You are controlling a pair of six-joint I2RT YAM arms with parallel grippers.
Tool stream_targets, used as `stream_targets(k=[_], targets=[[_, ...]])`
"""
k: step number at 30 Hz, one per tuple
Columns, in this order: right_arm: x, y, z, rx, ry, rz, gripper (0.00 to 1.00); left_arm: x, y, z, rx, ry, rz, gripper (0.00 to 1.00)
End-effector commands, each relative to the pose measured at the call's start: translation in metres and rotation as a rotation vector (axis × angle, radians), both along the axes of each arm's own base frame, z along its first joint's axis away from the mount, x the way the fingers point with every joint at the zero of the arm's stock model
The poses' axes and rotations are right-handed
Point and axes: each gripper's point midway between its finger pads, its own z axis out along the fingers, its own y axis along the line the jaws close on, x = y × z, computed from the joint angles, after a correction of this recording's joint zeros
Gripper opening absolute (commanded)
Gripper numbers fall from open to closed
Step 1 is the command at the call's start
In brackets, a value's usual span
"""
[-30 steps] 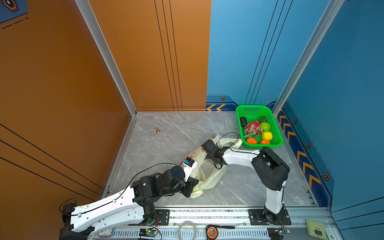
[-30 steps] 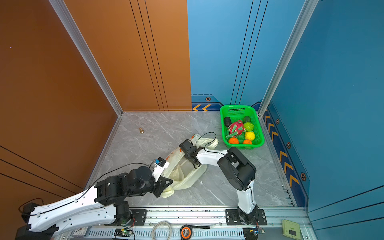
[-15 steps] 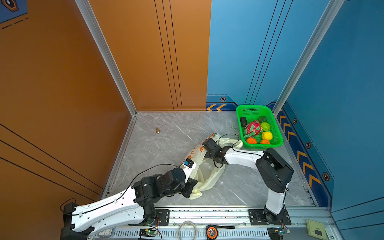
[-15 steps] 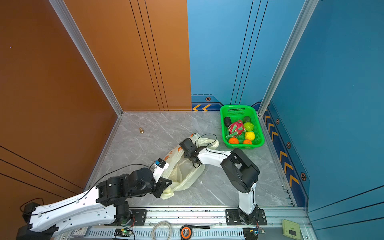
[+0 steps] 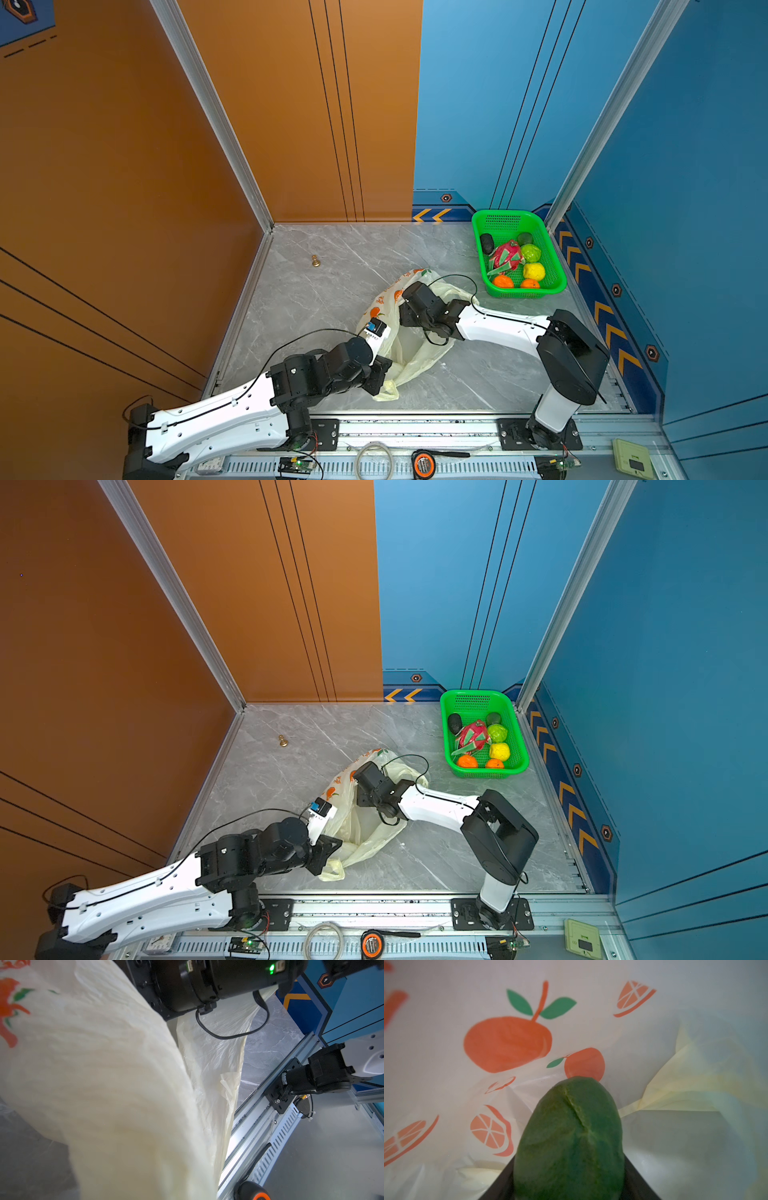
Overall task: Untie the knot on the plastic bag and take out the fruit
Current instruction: 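Lift the dark green fruit out of the bag toward the basket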
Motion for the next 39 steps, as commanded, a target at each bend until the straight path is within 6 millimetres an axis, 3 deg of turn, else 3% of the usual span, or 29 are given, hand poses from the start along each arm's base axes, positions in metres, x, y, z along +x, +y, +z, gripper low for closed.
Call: stream_targets(k=[1,12,25,33,39], targets=[[-0.022,0.003,0.013,0.002,0.016,0.06,0.58,0.004,0.011,-0.007,0.039,-0.018,0.024,0.0],[-0.082,0.009,0.031,-0.012,0.052,0.173,0.58,0.015,0.024,-0.001,0.009,-0.027,0.073,0.0],[-0.118,0.015,0.07,-0.009,0.04,0.266,0.59,0.028,0.028,0.003,-0.026,0.0,0.09,0.0],[-0.131,0.02,0.06,-0.028,0.091,0.331,0.59,0.042,0.027,0.023,-0.083,-0.011,0.11,0.0],[-0.139,0.036,0.05,-0.029,0.14,0.405,0.59,0.049,0.025,0.042,-0.135,-0.025,0.117,0.0]])
